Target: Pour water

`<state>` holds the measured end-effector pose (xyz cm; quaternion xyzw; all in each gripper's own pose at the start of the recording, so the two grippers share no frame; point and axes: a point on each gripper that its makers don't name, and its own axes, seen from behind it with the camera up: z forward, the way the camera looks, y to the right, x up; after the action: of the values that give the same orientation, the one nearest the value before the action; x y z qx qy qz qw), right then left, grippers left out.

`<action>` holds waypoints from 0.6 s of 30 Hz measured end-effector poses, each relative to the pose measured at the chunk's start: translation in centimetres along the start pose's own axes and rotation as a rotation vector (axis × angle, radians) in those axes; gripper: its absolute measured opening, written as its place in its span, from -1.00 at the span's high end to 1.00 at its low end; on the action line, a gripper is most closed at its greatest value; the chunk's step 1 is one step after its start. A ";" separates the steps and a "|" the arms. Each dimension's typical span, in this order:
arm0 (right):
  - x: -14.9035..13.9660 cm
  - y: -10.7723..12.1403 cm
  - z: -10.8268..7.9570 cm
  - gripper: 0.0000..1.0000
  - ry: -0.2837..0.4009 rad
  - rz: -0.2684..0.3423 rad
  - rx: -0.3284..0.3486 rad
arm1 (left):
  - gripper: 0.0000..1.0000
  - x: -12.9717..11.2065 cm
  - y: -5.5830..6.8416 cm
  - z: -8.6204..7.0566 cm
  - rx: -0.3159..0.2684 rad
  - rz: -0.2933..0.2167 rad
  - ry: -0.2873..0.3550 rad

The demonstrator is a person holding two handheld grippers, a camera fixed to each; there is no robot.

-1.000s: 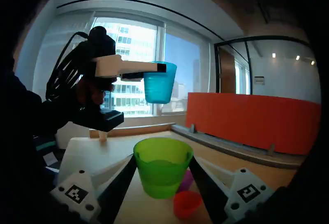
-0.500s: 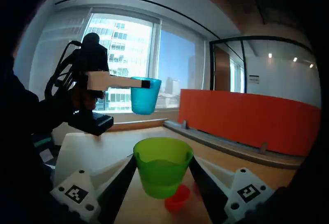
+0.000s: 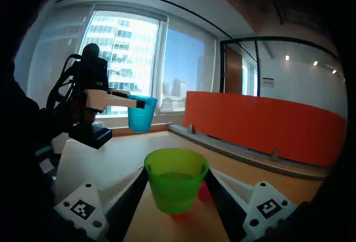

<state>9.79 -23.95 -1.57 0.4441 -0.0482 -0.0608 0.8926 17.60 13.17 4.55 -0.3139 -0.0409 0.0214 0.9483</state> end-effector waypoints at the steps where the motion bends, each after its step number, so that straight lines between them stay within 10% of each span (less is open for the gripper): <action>1: -0.2 0.0 -0.1 -0.80 -0.004 0.002 0.000 | -0.76 -0.3 0.1 0.0 -0.002 0.002 -0.005; 18: -3.3 0.2 -1.1 -0.80 -0.099 0.013 0.022 | -0.76 -5.7 1.3 0.3 -0.044 0.064 -0.107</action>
<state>6.69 -22.46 -2.18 0.4499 -0.0957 -0.0765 0.8846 11.91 13.99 3.68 -0.3341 -0.0818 0.0677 0.9365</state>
